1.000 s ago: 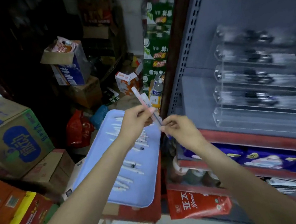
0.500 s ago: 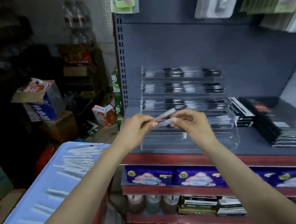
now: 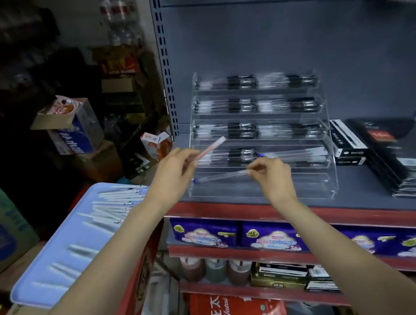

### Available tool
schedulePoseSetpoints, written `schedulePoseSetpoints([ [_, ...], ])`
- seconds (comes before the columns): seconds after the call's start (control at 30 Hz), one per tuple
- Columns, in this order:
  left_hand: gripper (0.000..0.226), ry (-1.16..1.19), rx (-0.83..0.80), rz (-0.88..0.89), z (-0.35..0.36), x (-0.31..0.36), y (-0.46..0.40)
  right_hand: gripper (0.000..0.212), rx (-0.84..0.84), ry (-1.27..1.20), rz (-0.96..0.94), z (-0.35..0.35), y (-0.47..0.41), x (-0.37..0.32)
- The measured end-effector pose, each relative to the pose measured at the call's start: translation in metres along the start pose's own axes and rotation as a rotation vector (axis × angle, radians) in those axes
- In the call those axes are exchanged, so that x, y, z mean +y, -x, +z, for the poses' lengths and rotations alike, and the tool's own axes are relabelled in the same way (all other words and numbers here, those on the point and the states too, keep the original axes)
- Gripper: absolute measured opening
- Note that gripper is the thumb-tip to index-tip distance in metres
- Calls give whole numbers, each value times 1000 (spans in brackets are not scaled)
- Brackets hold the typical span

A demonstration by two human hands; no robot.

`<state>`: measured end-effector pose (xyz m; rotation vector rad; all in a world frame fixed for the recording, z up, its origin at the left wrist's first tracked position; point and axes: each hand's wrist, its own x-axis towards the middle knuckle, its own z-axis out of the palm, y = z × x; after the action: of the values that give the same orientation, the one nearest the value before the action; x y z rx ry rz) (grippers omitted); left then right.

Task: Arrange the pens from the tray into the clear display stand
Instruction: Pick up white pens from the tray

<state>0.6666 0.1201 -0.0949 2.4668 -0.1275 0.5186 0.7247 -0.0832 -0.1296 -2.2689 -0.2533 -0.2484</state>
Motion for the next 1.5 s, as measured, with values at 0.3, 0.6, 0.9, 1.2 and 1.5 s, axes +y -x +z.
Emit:
schedulePoseSetpoints([
  [0.3,15,3,-51,-25,9,-13,3,9,-243,366,5,6,-11,4],
  [0.6,18,-26,-145,-6,26,-3,-7,20,-167,279,51,-6,-7,6],
  [0.9,22,57,-70,8,34,3,-7,10,-152,-264,81,-23,2,2],
  [1.2,39,9,-21,-311,20,-38,7,12,-155,47,64,-7,-3,3],
  [1.5,32,145,-12,-357,24,-40,15,5,-226,269,41,6,-11,4],
])
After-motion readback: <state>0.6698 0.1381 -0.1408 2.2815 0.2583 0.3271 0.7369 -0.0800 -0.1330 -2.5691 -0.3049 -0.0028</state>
